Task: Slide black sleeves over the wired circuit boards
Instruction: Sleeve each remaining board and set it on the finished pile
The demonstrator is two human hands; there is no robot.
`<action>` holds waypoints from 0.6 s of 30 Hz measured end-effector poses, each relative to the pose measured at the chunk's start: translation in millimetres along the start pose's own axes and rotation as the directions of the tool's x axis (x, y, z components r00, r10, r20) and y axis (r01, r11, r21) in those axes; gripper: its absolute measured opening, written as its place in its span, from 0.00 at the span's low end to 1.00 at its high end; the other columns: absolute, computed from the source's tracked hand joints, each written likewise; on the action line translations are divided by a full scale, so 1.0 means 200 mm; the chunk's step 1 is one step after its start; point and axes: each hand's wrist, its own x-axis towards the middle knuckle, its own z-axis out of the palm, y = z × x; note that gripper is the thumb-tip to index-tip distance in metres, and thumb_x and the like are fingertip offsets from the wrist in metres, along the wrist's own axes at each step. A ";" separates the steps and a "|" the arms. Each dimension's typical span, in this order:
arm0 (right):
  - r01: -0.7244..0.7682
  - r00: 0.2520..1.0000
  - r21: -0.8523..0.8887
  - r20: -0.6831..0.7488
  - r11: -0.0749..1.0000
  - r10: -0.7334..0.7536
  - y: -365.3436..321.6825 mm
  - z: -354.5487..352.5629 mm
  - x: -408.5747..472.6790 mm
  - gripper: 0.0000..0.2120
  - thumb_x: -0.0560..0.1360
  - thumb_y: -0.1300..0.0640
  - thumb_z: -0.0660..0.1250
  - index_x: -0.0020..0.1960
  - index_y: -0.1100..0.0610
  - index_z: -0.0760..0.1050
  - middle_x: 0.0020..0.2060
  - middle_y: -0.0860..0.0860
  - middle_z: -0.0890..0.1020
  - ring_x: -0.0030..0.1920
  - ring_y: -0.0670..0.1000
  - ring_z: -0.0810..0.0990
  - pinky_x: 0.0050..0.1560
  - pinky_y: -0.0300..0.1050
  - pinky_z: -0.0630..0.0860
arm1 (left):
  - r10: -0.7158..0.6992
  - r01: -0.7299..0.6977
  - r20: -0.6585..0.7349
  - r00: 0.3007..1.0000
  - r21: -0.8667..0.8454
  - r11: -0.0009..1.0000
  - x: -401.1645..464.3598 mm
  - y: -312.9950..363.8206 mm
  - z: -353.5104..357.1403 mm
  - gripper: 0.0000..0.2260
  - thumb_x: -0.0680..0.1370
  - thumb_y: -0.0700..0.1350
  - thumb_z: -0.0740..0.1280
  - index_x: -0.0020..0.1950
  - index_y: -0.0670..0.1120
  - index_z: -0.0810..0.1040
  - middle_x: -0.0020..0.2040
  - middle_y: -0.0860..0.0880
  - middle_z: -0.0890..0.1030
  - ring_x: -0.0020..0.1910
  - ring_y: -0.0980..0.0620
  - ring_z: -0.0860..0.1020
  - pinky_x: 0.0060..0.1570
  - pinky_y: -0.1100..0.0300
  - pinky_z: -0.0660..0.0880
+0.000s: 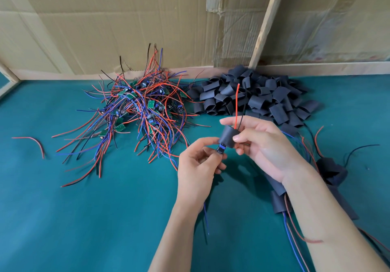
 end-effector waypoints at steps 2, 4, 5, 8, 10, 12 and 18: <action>0.011 1.000 -0.008 0.010 1.000 -0.011 0.00 0.00 0.00 0.21 0.67 0.67 0.64 0.55 0.57 0.86 0.46 0.54 0.83 0.38 0.49 0.72 0.34 0.39 0.71 | -0.002 0.002 0.009 1.000 -0.002 1.000 0.00 0.00 0.00 0.17 0.74 0.33 0.64 0.46 0.54 0.85 0.36 0.48 0.84 0.31 0.53 0.79 0.33 0.65 0.75; 0.026 0.999 -0.031 0.037 0.999 -0.025 0.00 0.00 0.00 0.22 0.65 0.68 0.62 0.53 0.56 0.86 0.52 0.54 0.85 0.38 0.49 0.72 0.34 0.38 0.70 | -0.005 0.005 0.016 1.000 -0.002 1.000 0.00 0.01 0.01 0.15 0.72 0.35 0.65 0.45 0.54 0.85 0.36 0.48 0.84 0.31 0.53 0.79 0.33 0.65 0.75; 0.029 0.998 -0.031 0.055 0.999 -0.028 0.00 0.00 0.00 0.22 0.65 0.68 0.62 0.52 0.56 0.86 0.54 0.54 0.85 0.38 0.49 0.72 0.34 0.38 0.70 | -0.008 0.008 0.019 1.000 -0.001 1.000 -0.01 0.01 0.01 0.15 0.72 0.36 0.65 0.45 0.54 0.85 0.36 0.47 0.84 0.30 0.53 0.79 0.33 0.65 0.75; 0.017 0.995 0.007 0.102 1.000 -0.018 0.00 -0.02 -0.01 0.21 0.66 0.70 0.63 0.51 0.55 0.86 0.53 0.57 0.85 0.41 0.49 0.76 0.35 0.38 0.71 | -0.014 0.014 0.031 0.999 -0.012 1.000 -0.01 0.01 0.00 0.14 0.70 0.38 0.65 0.44 0.55 0.85 0.36 0.47 0.84 0.30 0.53 0.78 0.33 0.65 0.74; 0.015 0.993 0.034 0.115 0.999 -0.019 0.00 -0.03 -0.02 0.19 0.67 0.70 0.65 0.52 0.56 0.86 0.52 0.58 0.85 0.41 0.49 0.77 0.36 0.39 0.73 | -0.018 0.019 0.035 0.999 -0.035 0.999 -0.01 0.01 -0.01 0.14 0.71 0.38 0.65 0.45 0.54 0.85 0.36 0.46 0.84 0.30 0.53 0.77 0.33 0.64 0.74; 0.025 0.992 0.065 0.120 0.998 -0.033 0.00 -0.04 -0.02 0.18 0.69 0.70 0.67 0.53 0.57 0.85 0.52 0.59 0.85 0.40 0.50 0.77 0.38 0.39 0.75 | -0.030 0.033 0.038 0.999 -0.064 0.997 -0.01 0.01 -0.02 0.13 0.71 0.38 0.66 0.45 0.53 0.85 0.37 0.44 0.84 0.30 0.52 0.77 0.33 0.64 0.74; 0.030 0.989 0.031 0.141 0.999 -0.035 0.00 -0.04 -0.02 0.16 0.70 0.70 0.70 0.54 0.57 0.85 0.53 0.60 0.85 0.43 0.52 0.78 0.40 0.40 0.76 | -0.035 0.040 0.069 0.997 -0.075 0.996 -0.01 0.01 -0.03 0.13 0.70 0.37 0.66 0.45 0.53 0.85 0.36 0.43 0.84 0.29 0.52 0.76 0.32 0.64 0.73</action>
